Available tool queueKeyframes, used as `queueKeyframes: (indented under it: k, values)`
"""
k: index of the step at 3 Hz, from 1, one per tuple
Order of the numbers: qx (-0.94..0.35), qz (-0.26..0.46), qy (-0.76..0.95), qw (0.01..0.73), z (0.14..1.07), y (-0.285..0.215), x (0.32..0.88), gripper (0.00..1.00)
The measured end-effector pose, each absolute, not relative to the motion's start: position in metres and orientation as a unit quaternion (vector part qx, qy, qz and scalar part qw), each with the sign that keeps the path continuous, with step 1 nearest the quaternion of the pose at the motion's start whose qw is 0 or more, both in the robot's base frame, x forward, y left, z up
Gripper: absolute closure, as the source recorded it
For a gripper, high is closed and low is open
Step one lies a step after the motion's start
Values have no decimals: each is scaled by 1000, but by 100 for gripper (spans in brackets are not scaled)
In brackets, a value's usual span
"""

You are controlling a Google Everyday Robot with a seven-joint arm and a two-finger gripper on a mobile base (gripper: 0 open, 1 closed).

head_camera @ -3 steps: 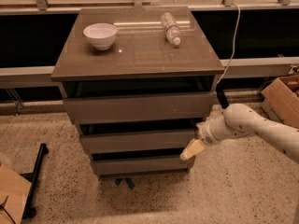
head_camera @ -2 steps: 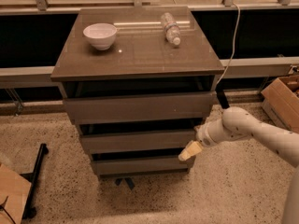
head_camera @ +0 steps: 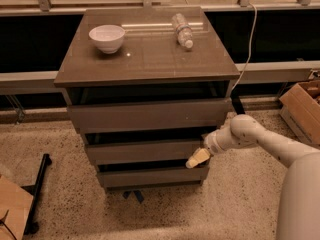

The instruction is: Open middle drawer

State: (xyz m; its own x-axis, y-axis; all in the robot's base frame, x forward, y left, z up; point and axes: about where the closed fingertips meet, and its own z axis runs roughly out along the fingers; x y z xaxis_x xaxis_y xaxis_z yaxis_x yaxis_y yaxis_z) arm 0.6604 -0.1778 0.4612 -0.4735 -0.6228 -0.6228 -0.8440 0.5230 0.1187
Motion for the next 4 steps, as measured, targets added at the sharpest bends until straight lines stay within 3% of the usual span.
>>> queueKeyframes:
  k: [1, 2, 3, 4]
  values:
    - [-447, 222, 824, 268, 449, -168, 681, 0]
    - [-443, 245, 824, 254, 428, -160, 687, 18]
    - [-443, 245, 824, 254, 432, -160, 687, 50]
    - [-443, 245, 824, 254, 436, -160, 687, 72]
